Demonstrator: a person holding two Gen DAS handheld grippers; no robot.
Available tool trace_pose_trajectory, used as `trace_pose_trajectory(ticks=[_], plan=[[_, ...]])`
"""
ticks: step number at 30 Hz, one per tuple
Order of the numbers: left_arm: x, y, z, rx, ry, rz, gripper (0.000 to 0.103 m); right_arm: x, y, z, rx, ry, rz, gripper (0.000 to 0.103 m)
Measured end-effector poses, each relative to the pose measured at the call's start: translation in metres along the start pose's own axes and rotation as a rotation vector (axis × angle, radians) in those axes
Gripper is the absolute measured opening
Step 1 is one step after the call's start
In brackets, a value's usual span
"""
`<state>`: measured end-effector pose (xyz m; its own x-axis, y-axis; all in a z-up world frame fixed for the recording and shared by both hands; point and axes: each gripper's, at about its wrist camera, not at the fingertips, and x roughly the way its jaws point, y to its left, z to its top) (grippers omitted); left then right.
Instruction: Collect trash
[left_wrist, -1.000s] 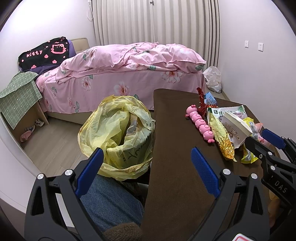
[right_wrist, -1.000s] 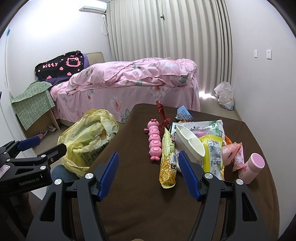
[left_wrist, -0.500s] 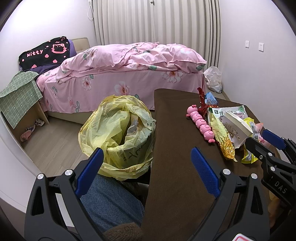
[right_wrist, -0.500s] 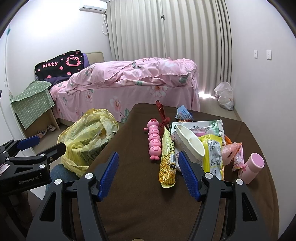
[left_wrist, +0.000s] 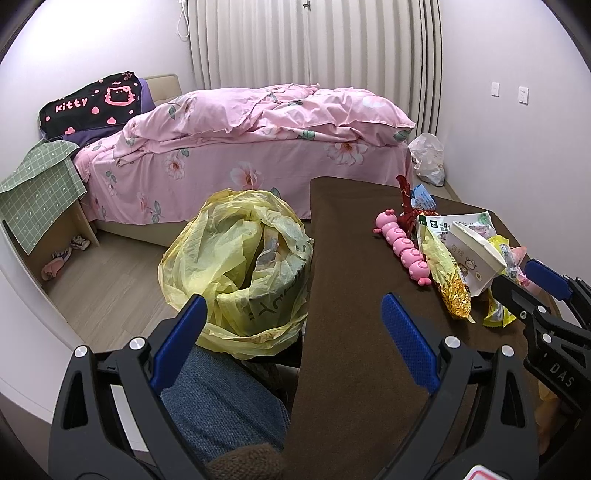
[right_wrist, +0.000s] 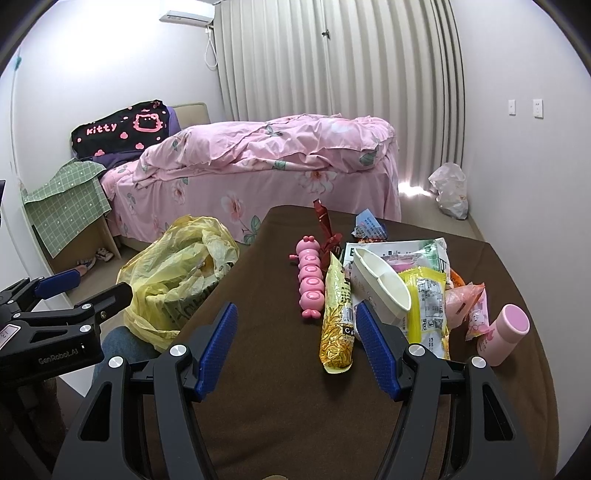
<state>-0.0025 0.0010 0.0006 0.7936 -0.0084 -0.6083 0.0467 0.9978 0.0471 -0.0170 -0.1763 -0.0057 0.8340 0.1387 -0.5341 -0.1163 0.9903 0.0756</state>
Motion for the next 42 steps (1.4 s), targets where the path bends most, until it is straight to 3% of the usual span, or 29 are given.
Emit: trace_pose_trajectory(ticks=[21,27,31,35,42], plan=[[0.002,0.012,0.001,-0.030,-0.008,-0.004,0.091,0.000,-0.002,0.000,0.002,0.000,-0.007,0.063],[0.011,0.009,0.000,-0.030,-0.011,-0.013,0.091,-0.014,-0.032,0.002,0.019,-0.053,-0.098,0.063],[0.027,-0.009,-0.002,-0.009,0.006,-0.080,0.091,-0.019,-0.074,-0.008,0.022,-0.036,-0.171,0.063],[0.046,-0.036,0.001,0.002,0.026,-0.212,0.092,-0.015,-0.112,-0.028,0.040,0.013,-0.218,0.063],[0.089,-0.093,0.019,0.056,0.115,-0.320,0.094,-0.003,-0.137,-0.051,0.028,0.077,-0.174,0.063]])
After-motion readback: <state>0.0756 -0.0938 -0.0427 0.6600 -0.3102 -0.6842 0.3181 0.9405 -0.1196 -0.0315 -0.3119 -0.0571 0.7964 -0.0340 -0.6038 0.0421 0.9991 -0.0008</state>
